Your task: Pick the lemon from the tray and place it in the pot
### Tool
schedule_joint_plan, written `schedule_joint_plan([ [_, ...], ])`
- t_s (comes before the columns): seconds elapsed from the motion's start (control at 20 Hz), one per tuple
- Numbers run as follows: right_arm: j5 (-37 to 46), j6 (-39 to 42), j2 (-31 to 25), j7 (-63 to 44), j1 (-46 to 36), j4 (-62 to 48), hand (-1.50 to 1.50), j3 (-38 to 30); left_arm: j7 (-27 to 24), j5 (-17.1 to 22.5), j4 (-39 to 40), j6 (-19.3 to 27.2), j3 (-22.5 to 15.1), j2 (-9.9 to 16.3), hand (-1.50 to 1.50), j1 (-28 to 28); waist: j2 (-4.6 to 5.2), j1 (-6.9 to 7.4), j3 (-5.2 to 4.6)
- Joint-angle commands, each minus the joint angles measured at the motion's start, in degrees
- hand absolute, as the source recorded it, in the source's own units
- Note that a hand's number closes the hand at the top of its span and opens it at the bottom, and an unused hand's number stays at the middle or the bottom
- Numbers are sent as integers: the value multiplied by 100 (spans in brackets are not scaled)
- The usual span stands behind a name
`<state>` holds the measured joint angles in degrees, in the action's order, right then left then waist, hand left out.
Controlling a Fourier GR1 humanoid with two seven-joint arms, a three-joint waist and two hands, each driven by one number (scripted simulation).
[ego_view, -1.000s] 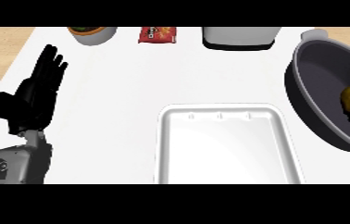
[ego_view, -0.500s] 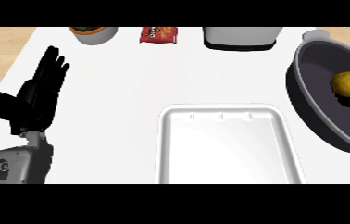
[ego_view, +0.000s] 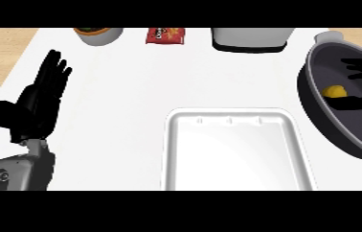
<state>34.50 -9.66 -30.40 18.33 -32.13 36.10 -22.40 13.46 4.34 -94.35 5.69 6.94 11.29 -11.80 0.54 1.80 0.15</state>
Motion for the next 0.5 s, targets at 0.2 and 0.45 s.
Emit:
schedule_joint_plan([
  [0.2,-1389,1307,-236,1019,-684,-720,-150,-969,6,-211,68,256,-105,-186,0,-71,-9,-85,0],
  [0.45,-1980,1688,-580,1445,-627,-1335,-150,-1554,-165,-99,140,42,-22,-82,0,-6,-6,-75,-2],
])
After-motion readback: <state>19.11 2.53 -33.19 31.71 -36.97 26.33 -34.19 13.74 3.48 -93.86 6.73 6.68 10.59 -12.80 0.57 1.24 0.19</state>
